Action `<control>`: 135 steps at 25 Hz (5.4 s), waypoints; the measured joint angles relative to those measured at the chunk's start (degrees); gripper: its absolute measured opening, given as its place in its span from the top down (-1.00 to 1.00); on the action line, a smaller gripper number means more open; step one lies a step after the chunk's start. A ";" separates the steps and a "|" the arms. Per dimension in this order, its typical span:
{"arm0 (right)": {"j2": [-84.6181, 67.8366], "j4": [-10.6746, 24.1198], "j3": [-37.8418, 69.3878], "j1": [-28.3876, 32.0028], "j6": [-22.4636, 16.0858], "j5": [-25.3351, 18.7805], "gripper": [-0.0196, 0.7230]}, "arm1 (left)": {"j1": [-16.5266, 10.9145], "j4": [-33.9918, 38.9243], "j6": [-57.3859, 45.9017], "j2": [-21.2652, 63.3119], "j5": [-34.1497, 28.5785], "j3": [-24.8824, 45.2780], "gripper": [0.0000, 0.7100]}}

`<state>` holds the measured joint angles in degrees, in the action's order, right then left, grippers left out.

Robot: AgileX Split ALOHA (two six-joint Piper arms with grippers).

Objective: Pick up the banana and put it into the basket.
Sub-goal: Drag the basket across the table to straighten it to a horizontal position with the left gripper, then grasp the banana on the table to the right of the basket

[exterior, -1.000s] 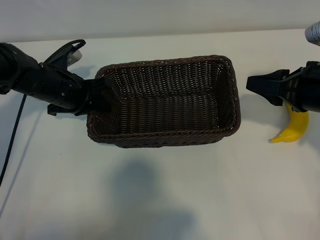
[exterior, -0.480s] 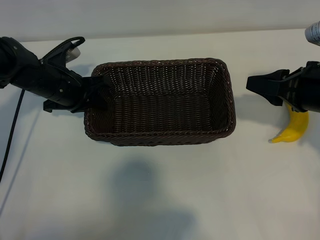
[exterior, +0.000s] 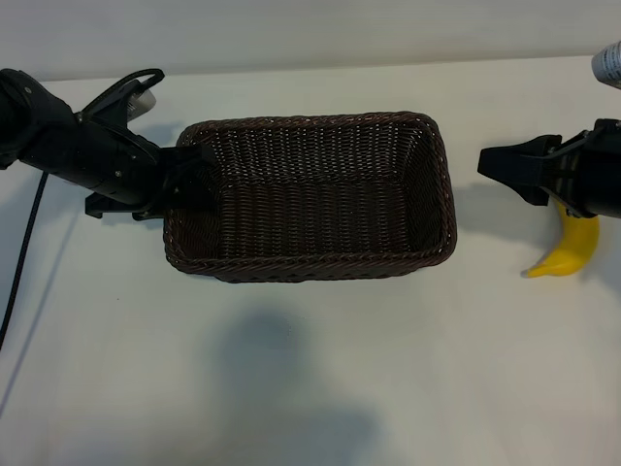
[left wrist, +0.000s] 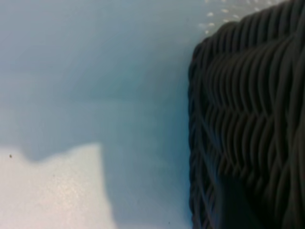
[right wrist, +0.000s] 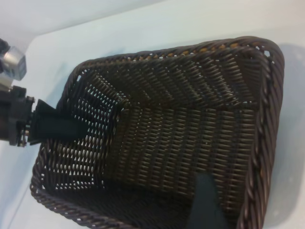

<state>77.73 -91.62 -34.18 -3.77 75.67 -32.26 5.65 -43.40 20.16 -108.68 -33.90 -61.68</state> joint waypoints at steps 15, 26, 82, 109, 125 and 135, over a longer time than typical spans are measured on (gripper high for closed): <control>0.00 0.00 0.00 0.00 0.00 0.05 -0.43 | 0.00 0.54 1.11 0.00 0.30 0.00 -0.48; 0.00 0.00 0.00 0.00 0.00 0.17 -0.43 | 0.00 3.88 0.72 7.00 -1.53 -0.05 -0.48; 0.00 0.00 0.00 0.00 0.03 0.70 -0.43 | 0.00 42.92 -22.34 28.93 -24.38 2.67 -0.49; 0.00 0.00 0.00 0.00 0.03 1.47 -0.43 | 0.00 42.50 -22.66 63.99 -24.09 31.92 -0.49; 0.00 0.00 0.00 0.00 0.03 1.49 -0.43 | 0.00 42.35 -22.96 91.39 -25.65 32.76 -0.49; 0.00 0.00 0.00 0.00 0.03 1.49 -0.43 | 0.00 42.31 -22.96 99.94 -25.79 32.76 -0.49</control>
<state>77.73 -91.62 -34.18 -3.77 75.70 -30.77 5.65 -1.10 -2.80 -8.75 -59.69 -28.92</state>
